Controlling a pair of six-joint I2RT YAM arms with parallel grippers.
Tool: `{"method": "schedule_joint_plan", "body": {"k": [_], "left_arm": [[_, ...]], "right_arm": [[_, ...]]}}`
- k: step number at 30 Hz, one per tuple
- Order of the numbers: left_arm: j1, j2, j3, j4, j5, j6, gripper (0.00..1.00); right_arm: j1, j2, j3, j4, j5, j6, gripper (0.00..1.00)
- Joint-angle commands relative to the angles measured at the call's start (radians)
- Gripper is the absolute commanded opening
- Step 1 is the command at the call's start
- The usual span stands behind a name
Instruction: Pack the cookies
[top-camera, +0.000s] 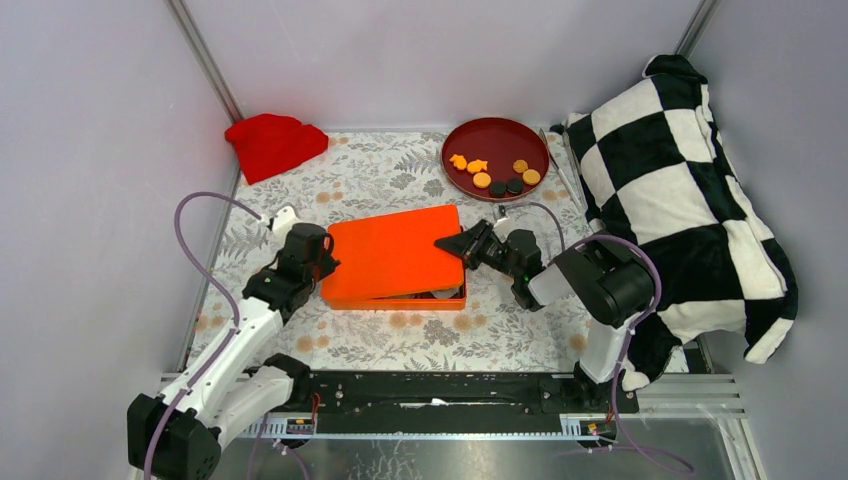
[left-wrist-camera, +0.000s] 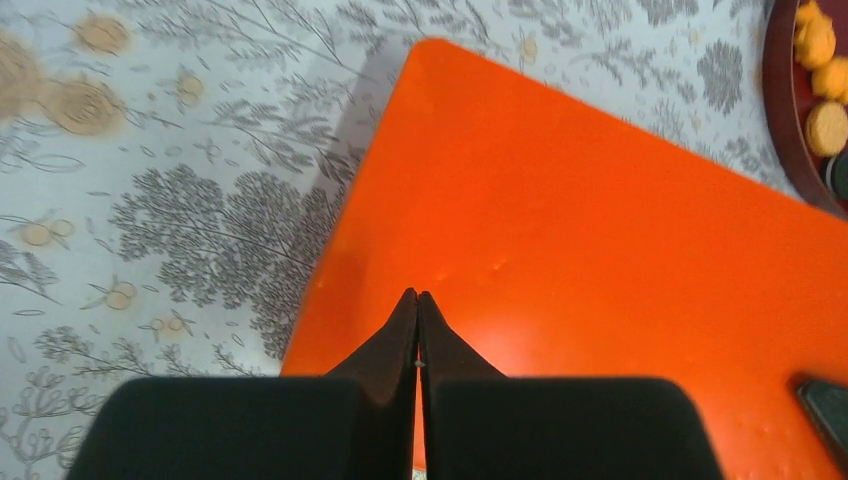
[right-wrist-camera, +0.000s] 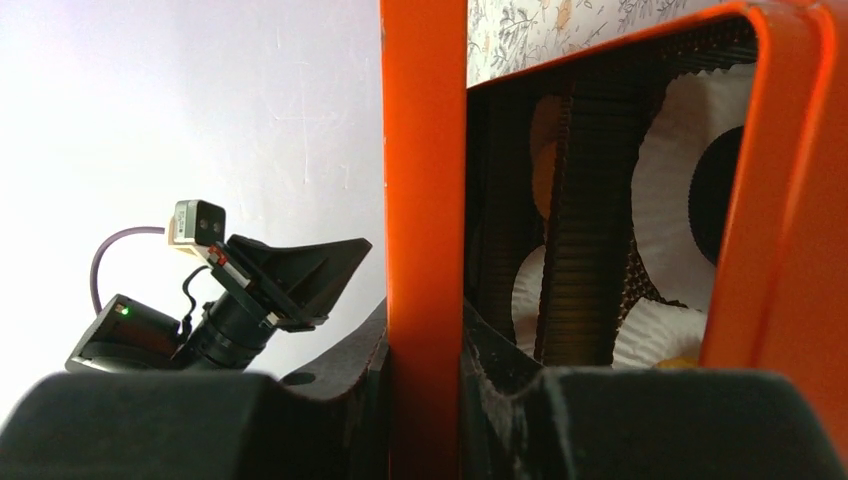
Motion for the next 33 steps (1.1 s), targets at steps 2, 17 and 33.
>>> {"method": "schedule_joint_plan", "body": {"k": [2, 17, 33], "left_arm": [[-0.066, 0.005, -0.072, 0.142, 0.058, -0.015, 0.0], [-0.19, 0.148, -0.229, 0.347, 0.094, -0.078, 0.0], [-0.237, 0.308, -0.241, 0.493, 0.187, -0.078, 0.0]], "right_arm": [[0.0, -0.083, -0.039, -0.043, 0.065, -0.065, 0.0], [0.0, -0.316, -0.115, -0.438, 0.209, -0.197, 0.43], [0.0, -0.782, -0.014, -1.17, 0.534, -0.355, 0.77]]}}
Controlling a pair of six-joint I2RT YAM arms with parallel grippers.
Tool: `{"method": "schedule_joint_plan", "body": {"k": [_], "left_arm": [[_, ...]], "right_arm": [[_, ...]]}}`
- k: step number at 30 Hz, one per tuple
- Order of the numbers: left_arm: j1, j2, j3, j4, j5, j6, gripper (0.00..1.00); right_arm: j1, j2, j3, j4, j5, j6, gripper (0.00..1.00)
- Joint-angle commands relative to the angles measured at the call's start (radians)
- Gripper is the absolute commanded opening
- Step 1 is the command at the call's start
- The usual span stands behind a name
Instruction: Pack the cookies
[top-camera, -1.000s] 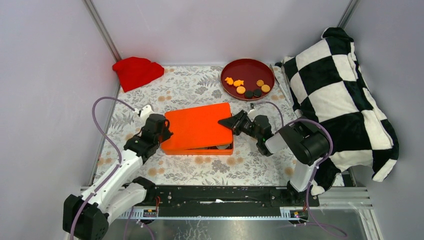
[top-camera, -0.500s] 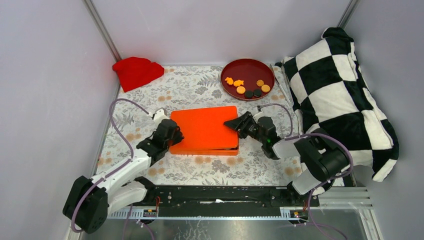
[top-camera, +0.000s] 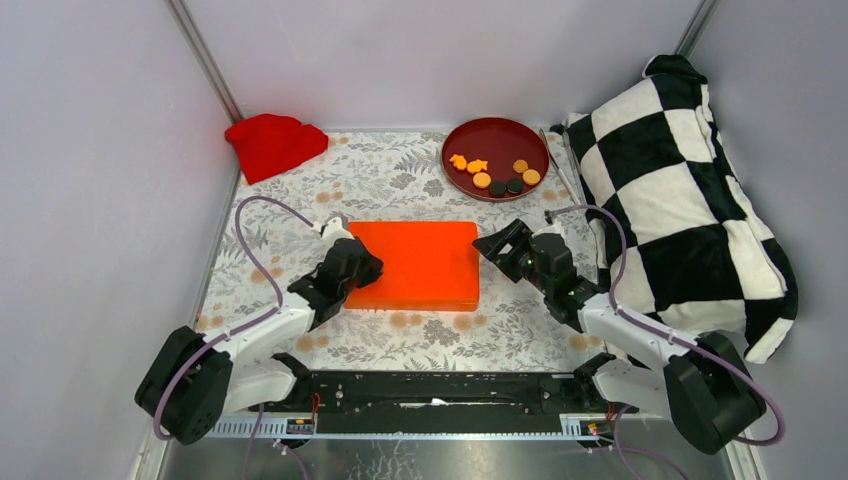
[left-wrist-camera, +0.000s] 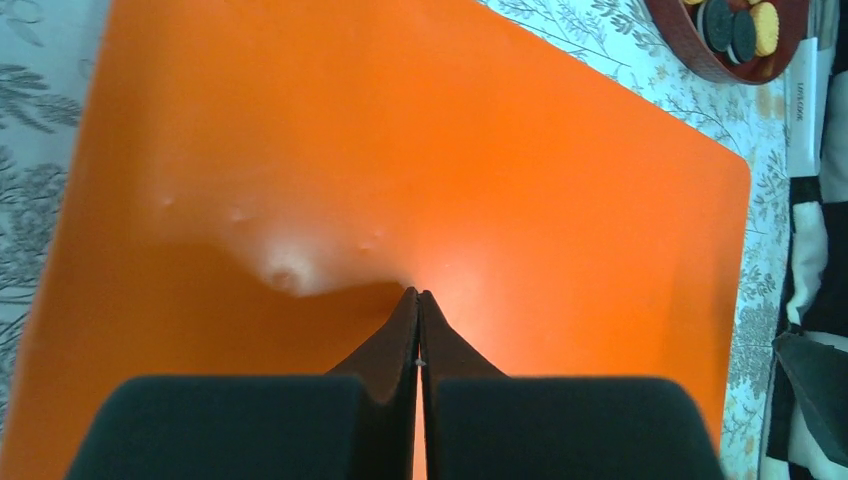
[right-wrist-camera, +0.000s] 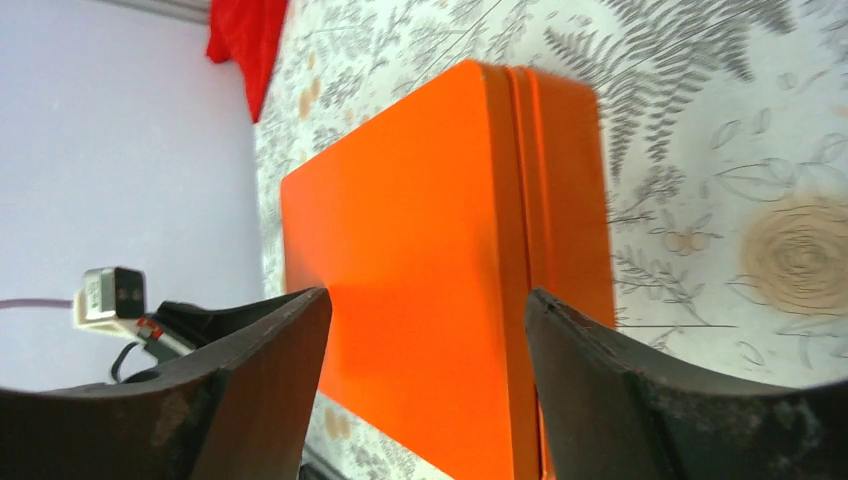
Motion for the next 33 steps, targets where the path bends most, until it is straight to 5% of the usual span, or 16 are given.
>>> {"method": "schedule_joint_plan", "body": {"k": [1, 4, 8, 10, 18, 25, 33], "left_arm": [[-0.024, 0.085, -0.009, -0.039, 0.06, 0.028, 0.0], [-0.027, 0.111, 0.054, -0.066, 0.059, 0.028, 0.0], [-0.024, 0.031, 0.228, -0.375, -0.179, -0.032, 0.0], [-0.017, -0.04, 0.297, -0.518, -0.307, -0.061, 0.0], [0.202, -0.045, 0.277, -0.683, -0.347, -0.131, 0.0], [0.215, 0.142, 0.239, -0.576, -0.347, -0.142, 0.0], [0.173, 0.268, 0.26, -0.426, -0.195, -0.118, 0.0]], "right_arm": [[0.001, -0.046, 0.115, -0.288, 0.152, -0.08, 0.75], [0.001, -0.013, 0.17, -0.356, 0.172, -0.122, 0.63], [0.001, 0.084, 0.242, -0.453, 0.189, -0.157, 0.13], [0.0, 0.128, 0.271, -0.486, 0.209, -0.165, 0.0], [-0.001, 0.312, 0.393, -0.577, 0.267, -0.208, 0.0], [-0.003, 0.482, 0.482, -0.578, 0.207, -0.262, 0.0], [0.041, 0.57, 0.542, -0.438, -0.061, -0.341, 0.0]]}}
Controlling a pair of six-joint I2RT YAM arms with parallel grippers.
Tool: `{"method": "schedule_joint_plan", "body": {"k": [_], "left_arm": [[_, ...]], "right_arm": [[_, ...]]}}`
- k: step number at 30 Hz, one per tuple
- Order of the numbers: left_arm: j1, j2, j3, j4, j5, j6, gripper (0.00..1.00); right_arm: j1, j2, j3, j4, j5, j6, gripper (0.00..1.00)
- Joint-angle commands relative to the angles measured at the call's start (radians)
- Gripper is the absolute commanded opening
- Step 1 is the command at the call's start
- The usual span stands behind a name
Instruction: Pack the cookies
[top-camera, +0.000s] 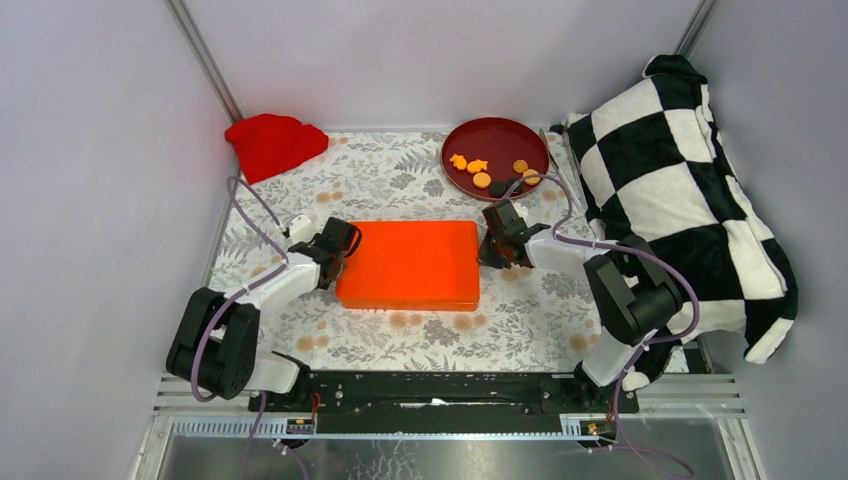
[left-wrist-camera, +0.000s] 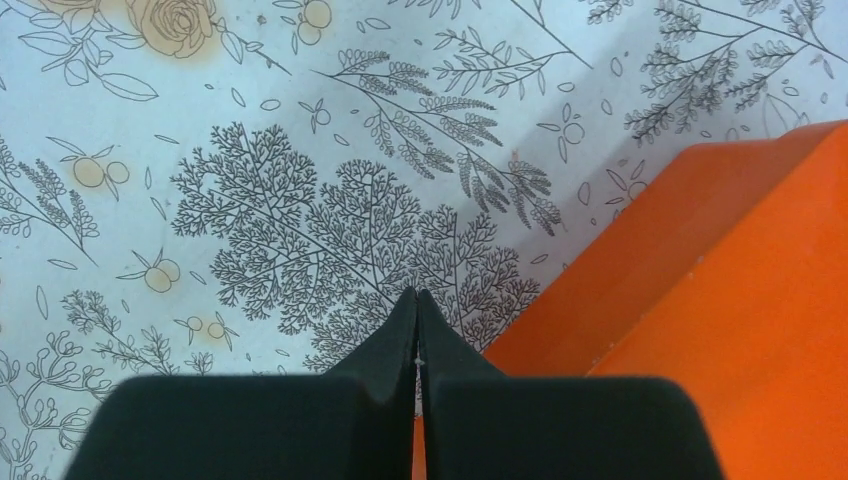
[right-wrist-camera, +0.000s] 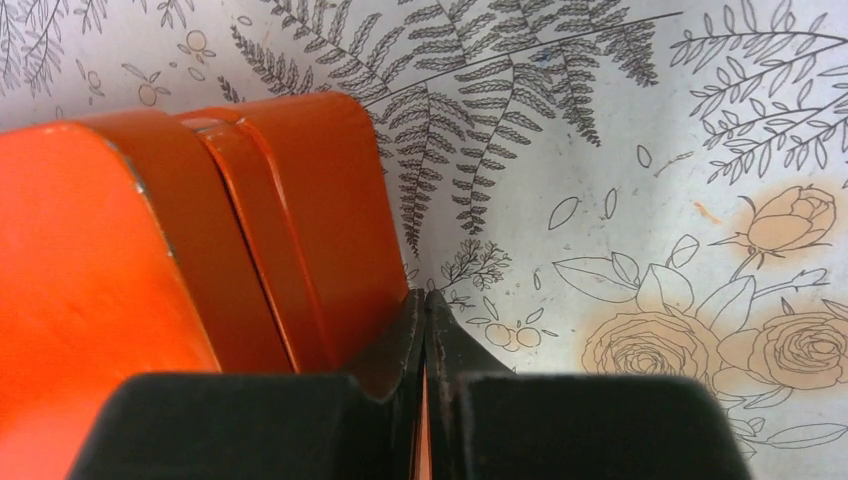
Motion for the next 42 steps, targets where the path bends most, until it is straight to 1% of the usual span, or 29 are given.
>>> {"method": "schedule_joint_plan", "body": {"k": [1, 3, 4, 5, 9, 13, 15, 17, 19, 23, 31, 34, 38, 42], "left_arm": [[-0.053, 0.021, 0.017, 0.15, 0.117, -0.003, 0.0], [-0.087, 0.015, 0.016, 0.189, 0.139, -0.005, 0.0], [-0.101, 0.014, 0.019, 0.196, 0.142, -0.005, 0.0], [-0.11, 0.016, 0.024, 0.196, 0.144, -0.004, 0.0], [-0.115, 0.026, 0.034, 0.18, 0.142, 0.004, 0.0], [-0.115, 0.021, 0.024, 0.179, 0.148, 0.0, 0.0], [-0.115, 0.019, 0.018, 0.18, 0.149, -0.002, 0.0], [-0.115, 0.018, 0.016, 0.179, 0.147, -0.001, 0.0], [-0.115, 0.021, 0.016, 0.182, 0.147, 0.0, 0.0], [-0.119, 0.032, 0.019, 0.189, 0.158, 0.003, 0.0], [-0.133, 0.032, 0.028, 0.198, 0.162, 0.016, 0.0], [-0.137, 0.022, 0.028, 0.208, 0.165, 0.022, 0.0], [-0.143, 0.004, 0.029, 0.208, 0.159, 0.037, 0.0], [-0.143, -0.072, 0.045, 0.123, 0.082, 0.028, 0.0]], "right_arm": [[0.05, -0.006, 0.056, 0.098, -0.173, -0.068, 0.0], [0.063, -0.015, 0.08, 0.082, -0.173, -0.081, 0.0], [0.064, -0.021, 0.091, 0.042, -0.14, -0.081, 0.0], [0.063, -0.037, 0.102, -0.003, -0.087, -0.076, 0.0], [0.062, -0.111, 0.135, -0.201, 0.207, -0.024, 0.0], [0.064, -0.171, 0.191, -0.348, 0.411, -0.008, 0.0], [0.066, -0.197, 0.212, -0.376, 0.475, -0.029, 0.0], [0.078, -0.222, 0.221, -0.366, 0.477, -0.074, 0.0], [0.098, -0.231, 0.223, -0.337, 0.446, -0.114, 0.0], [0.125, -0.197, 0.239, -0.35, 0.369, -0.131, 0.0], [0.134, -0.145, 0.097, -0.294, 0.278, -0.089, 0.0], [0.134, -0.14, 0.075, -0.299, 0.276, -0.077, 0.0], [0.134, -0.175, 0.108, -0.309, 0.296, -0.096, 0.0], [0.137, -0.233, 0.192, -0.317, 0.337, -0.157, 0.0]]}}
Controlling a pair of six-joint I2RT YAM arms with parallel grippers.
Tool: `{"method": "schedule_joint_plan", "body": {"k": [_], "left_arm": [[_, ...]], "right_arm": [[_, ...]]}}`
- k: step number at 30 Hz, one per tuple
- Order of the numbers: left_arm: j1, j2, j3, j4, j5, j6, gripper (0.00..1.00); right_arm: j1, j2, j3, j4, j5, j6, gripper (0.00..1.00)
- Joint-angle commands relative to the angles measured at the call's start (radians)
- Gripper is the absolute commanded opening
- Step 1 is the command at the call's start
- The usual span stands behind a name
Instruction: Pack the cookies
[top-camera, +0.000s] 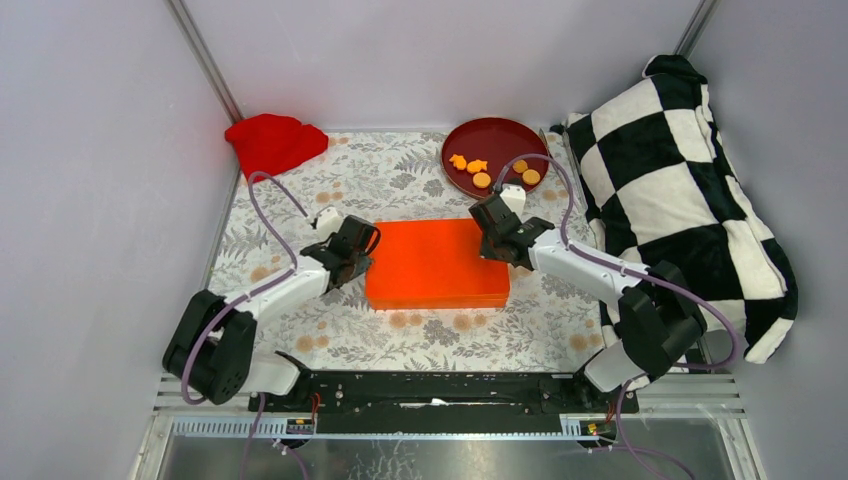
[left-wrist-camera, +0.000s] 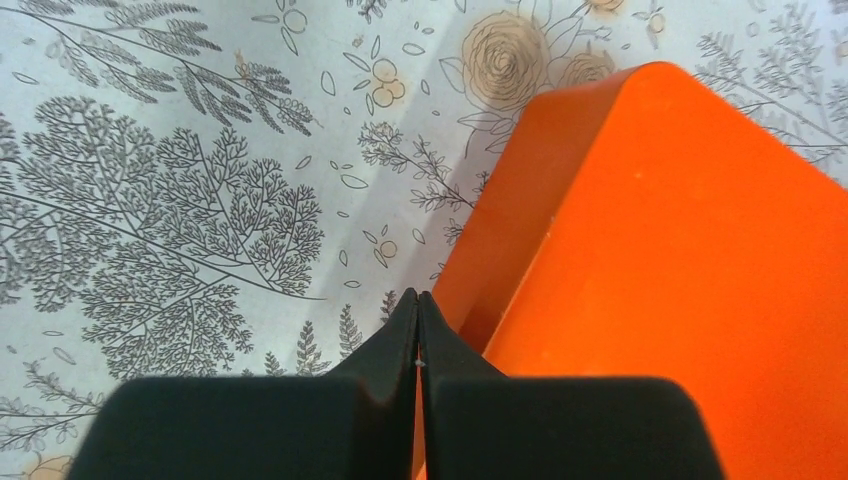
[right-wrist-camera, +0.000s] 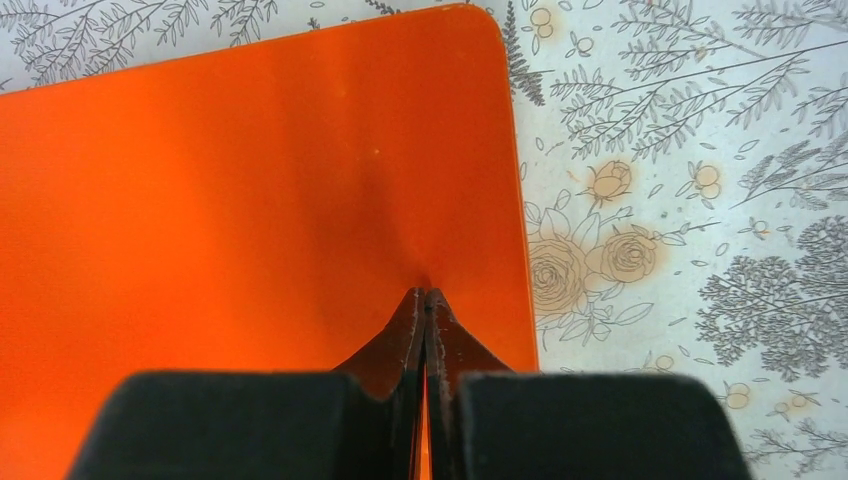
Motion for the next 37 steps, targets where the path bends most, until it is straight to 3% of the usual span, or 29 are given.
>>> {"method": "schedule_joint_plan", "body": {"k": [1, 6, 8, 10, 13, 15, 17, 18, 20, 37], "left_arm": [[-0.009, -0.109, 0.02, -0.052, -0.091, 0.005, 0.0], [-0.01, -0.287, 0.046, -0.11, -0.139, 0.038, 0.02], [-0.011, -0.348, 0.053, -0.12, -0.135, 0.053, 0.08], [-0.012, -0.397, 0.059, -0.126, -0.125, 0.065, 0.22], [-0.011, -0.44, 0.071, -0.13, -0.099, 0.082, 0.51], [-0.012, -0.45, 0.083, -0.124, -0.072, 0.101, 0.71], [-0.012, -0.448, 0.098, -0.122, -0.056, 0.12, 0.83], [-0.012, -0.444, 0.104, -0.122, -0.054, 0.127, 0.92], [-0.012, -0.437, 0.113, -0.124, -0.048, 0.134, 0.99], [-0.012, -0.442, 0.097, -0.124, -0.048, 0.125, 0.99]], "right_arm": [[0.006, -0.08, 0.101, -0.047, 0.045, -0.069, 0.0], [0.006, -0.158, 0.179, -0.052, 0.07, -0.123, 0.04], [0.006, -0.198, 0.184, -0.047, 0.073, -0.133, 0.07], [0.006, -0.227, 0.185, -0.051, 0.085, -0.134, 0.12], [0.007, -0.274, 0.168, -0.048, 0.09, -0.14, 0.42], [0.006, -0.315, 0.135, -0.021, 0.098, -0.144, 0.71], [0.006, -0.347, 0.104, 0.002, 0.112, -0.148, 0.98], [0.006, -0.355, 0.098, 0.005, 0.121, -0.151, 1.0], [0.006, -0.358, 0.101, -0.006, 0.139, -0.151, 1.0], [0.007, -0.318, 0.093, -0.056, 0.208, -0.16, 1.0]]}}
